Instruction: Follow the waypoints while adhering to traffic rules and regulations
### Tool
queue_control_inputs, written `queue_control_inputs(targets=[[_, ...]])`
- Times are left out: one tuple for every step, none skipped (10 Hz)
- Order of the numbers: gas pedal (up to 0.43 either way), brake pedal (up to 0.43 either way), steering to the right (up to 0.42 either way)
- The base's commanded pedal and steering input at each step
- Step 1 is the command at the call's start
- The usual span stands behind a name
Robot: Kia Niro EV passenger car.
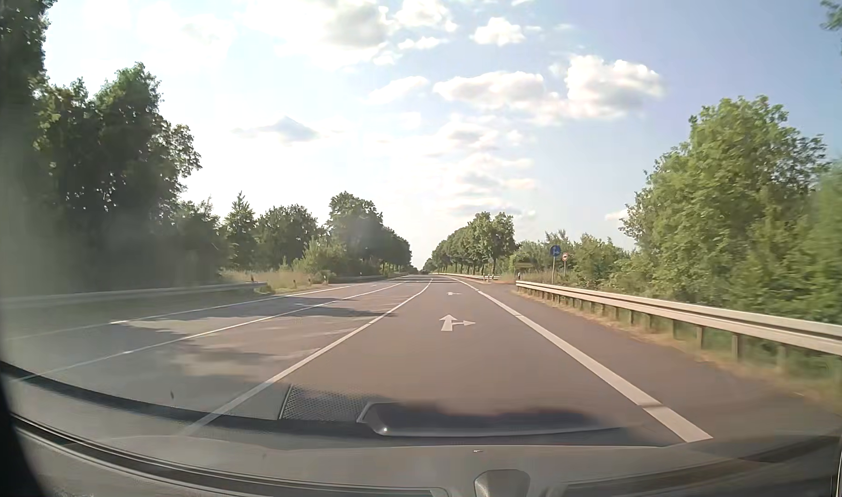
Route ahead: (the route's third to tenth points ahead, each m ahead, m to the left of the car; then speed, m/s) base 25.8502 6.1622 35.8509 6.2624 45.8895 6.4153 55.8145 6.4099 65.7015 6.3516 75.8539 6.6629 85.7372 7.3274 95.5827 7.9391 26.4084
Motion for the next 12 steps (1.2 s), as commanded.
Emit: queue_control_inputs(targets=[[0.319,0.006,-0.001],[0.319,0.006,-0.001],[0.319,0.006,-0.001],[0.319,0.006,-0.001],[0.319,0.006,-0.001],[0.319,0.006,-0.001],[0.319,0.006,-0.001],[0.319,0.006,-0.001],[0.319,0.006,-0.001],[0.319,0.006,-0.001],[0.319,0.006,-0.001],[0.319,0.006,-0.001]])
